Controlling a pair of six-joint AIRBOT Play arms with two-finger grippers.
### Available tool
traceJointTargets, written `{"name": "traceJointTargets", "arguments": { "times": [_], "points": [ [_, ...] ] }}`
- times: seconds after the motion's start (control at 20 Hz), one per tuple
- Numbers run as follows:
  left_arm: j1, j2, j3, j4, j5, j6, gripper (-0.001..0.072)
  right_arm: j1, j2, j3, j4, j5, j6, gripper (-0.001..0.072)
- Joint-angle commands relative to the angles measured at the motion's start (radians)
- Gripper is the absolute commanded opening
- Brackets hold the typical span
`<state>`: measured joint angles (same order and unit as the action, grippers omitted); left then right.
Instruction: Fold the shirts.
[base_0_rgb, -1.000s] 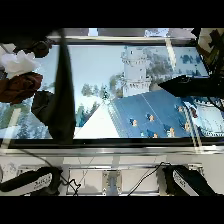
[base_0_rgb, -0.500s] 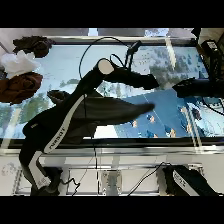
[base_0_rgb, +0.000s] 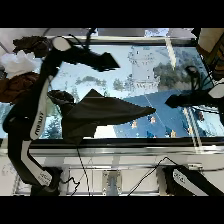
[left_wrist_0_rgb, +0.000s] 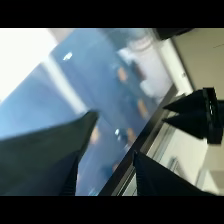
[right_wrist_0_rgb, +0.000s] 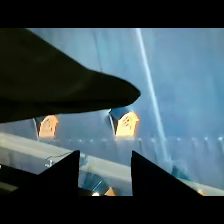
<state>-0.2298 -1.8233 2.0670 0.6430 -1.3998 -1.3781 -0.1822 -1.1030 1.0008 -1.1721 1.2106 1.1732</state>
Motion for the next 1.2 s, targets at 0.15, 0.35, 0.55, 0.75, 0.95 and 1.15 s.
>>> {"name": "traceJointTargets", "arguments": {
  "times": [0.15, 0.35, 0.55, 0.75, 0.95, 1.15],
  "points": [
    [0.161, 0.055, -0.063, 0.537, -0.450, -0.071, 0.0352, -0.005, -0.333, -0.024, 0.216, -0.019, -0.093, 0.0381],
    [0.167, 0.077, -0.116, 0.626, -0.449, -0.067, 0.0352, -0.005, -0.407, 0.050, 0.171, -0.064, -0.088, 0.0381],
    [0.174, 0.143, -0.266, 0.706, -0.449, -0.066, 0.0352, -0.009, -0.432, 0.125, 0.035, -0.087, -0.043, 0.0381],
    [0.213, 0.266, -0.415, 0.772, -0.449, -0.067, 0.0352, -0.030, -0.464, 0.138, 0.023, -0.066, -0.040, 0.0381],
    [0.300, 0.415, -0.496, 0.775, -0.422, -0.072, 0.0352, -0.030, -0.528, 0.138, 0.080, -0.055, -0.049, 0.0381],
    [0.375, 0.525, -0.509, 0.776, -0.429, -0.075, 0.0352, -0.030, -0.588, 0.138, 0.227, -0.068, -0.083, 0.0381]
  ]
}}
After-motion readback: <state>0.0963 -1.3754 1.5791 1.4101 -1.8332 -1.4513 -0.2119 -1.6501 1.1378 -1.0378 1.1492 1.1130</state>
